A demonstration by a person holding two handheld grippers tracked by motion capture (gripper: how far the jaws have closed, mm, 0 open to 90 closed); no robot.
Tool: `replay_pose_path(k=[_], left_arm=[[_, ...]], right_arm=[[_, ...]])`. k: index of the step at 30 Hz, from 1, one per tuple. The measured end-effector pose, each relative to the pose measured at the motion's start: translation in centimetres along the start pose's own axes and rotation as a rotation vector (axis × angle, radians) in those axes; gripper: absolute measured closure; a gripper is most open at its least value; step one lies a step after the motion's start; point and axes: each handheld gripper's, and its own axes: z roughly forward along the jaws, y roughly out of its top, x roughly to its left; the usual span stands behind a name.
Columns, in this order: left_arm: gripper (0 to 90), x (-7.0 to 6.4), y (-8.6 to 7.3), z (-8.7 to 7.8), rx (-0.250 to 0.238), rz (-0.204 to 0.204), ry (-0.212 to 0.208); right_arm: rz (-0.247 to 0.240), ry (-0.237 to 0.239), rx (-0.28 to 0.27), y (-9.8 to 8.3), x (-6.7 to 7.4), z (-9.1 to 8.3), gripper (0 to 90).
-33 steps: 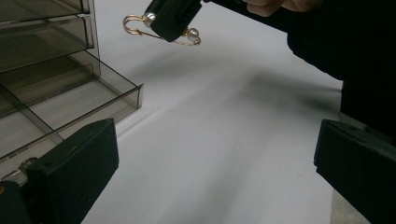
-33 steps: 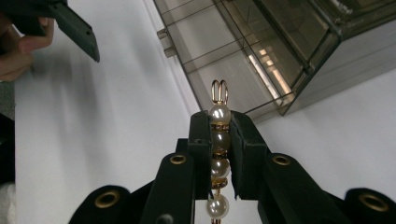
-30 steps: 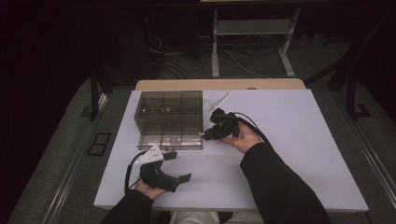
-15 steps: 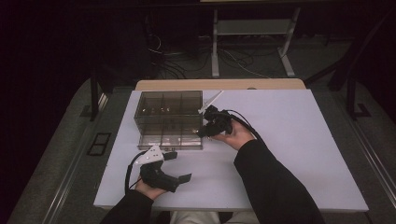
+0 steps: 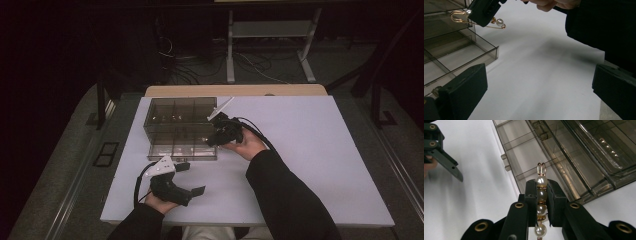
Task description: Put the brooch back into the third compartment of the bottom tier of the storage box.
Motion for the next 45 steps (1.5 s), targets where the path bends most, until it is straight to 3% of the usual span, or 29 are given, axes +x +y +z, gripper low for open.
replay_pose_path(k=[38, 45], left_arm=[[0.0, 0.0, 0.0, 0.1, 0.002, 0.004, -0.006], [0.0, 0.0, 0.0, 0.0, 0.001, 0.004, -0.007]], right_arm=[[0.05, 0.006, -0.02, 0.0, -0.7, 3.8, 79.0], [0.059, 0.0, 0.003, -0.2, -0.9, 4.6, 79.0]])
